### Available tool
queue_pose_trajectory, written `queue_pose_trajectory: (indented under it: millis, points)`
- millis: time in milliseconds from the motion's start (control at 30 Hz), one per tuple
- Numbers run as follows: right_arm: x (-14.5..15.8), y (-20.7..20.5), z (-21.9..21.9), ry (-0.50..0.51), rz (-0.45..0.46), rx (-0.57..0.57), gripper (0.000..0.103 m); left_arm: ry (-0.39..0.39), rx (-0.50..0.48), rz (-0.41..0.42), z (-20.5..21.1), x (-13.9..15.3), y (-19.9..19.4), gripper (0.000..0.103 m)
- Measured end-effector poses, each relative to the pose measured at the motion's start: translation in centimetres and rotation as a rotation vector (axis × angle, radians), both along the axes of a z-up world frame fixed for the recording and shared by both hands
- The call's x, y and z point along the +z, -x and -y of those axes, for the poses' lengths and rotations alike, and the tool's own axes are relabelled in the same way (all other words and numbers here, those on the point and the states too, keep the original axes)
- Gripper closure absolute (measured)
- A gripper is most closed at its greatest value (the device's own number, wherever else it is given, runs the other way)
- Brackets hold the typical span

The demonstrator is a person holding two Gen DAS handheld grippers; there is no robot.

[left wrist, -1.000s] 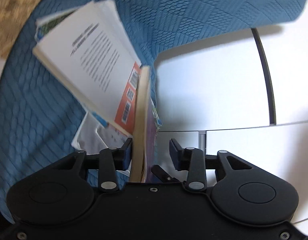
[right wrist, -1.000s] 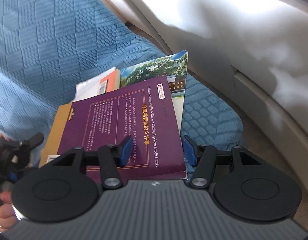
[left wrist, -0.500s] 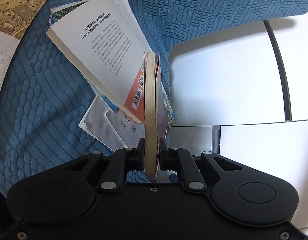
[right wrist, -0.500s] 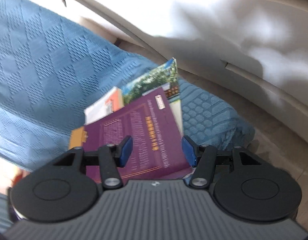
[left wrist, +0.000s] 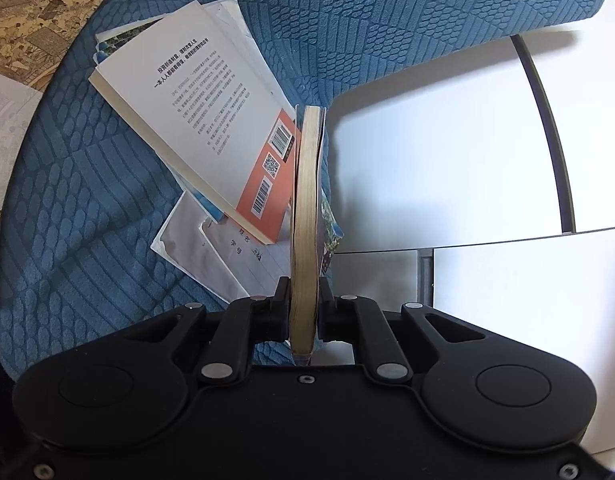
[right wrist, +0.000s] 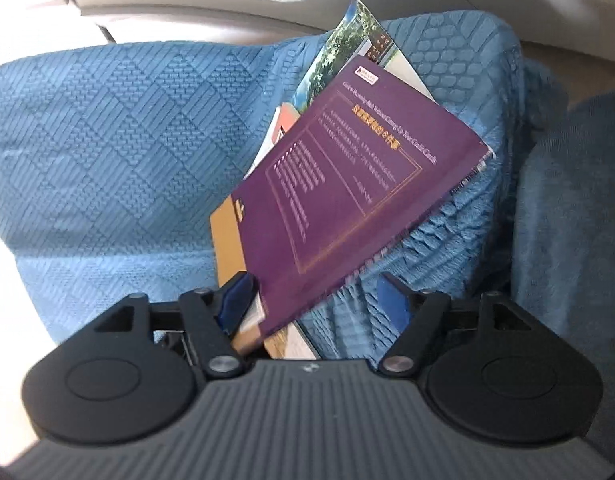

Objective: Organize objects
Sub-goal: 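Close the left gripper on the purple paperback and lift it, then carry the purple paperback over the tan book while the right tool approaches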

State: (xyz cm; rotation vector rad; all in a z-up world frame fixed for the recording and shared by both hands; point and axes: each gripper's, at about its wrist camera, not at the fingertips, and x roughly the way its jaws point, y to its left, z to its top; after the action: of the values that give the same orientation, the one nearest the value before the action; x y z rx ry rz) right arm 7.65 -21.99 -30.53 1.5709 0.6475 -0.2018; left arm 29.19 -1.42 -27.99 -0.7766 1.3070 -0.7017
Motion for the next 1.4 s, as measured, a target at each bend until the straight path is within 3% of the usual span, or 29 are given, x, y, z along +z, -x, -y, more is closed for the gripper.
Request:
queue_pose_trajectory:
  millis: [167,300,500,700,1033,1400]
  points:
    - [-2.0,-0.5,0.5,-0.056,-0.054,-0.075,0.031,-0.02,0.013,0.022,-0.9,1.2,0.5,0.093]
    - [-2.4,0.1,1.0,-0.034,-0.085,-0.134,0.032,-0.021,0.03,0.026,-1.9,1.7,1.0,0.093]
    - [-2.1,1.1,1.6,0.023,-0.105,-0.165,0.061,-0.019,0.055,0.021,-3.8,2.0,2.1,0.092]
    - [0.6,1.5,1.3,0.136,-0.04,-0.135,0.071,0.005,0.083,0.039,-5.9,3.3,3.4,0.088]
    - [6.6,1.4,-0.8,0.282,0.056,-0.007,0.076,0.089,0.148,0.069,-11.7,6.4,5.7,0.087]
    - [12.0,-1.5,-5.5,0.329,0.138,0.13,0.076,0.115,0.253,0.137,-19.2,10.9,7.7,0.086]
